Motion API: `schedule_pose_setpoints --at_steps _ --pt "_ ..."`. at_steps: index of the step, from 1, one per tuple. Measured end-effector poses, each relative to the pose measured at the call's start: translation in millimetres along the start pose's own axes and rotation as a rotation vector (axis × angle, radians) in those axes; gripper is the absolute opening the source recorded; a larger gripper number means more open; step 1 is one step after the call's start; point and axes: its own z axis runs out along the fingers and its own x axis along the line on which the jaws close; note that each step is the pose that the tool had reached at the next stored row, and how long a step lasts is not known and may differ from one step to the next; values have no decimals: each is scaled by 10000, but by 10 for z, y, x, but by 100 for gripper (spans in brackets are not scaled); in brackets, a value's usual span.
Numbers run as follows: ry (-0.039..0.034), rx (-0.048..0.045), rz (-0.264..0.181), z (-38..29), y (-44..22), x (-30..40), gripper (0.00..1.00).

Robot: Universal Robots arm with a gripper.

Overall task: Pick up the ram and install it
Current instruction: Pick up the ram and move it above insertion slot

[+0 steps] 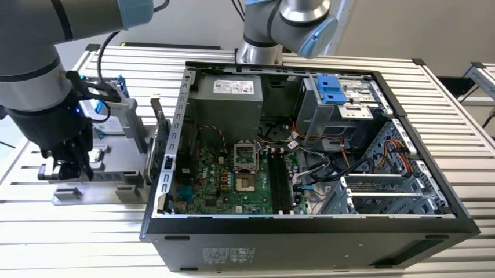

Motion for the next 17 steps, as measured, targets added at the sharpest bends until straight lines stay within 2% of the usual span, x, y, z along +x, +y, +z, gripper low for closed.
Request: schedule_pose_setpoints --at_steps 17 --pt "-1 1 -1 -130 6 8 0"
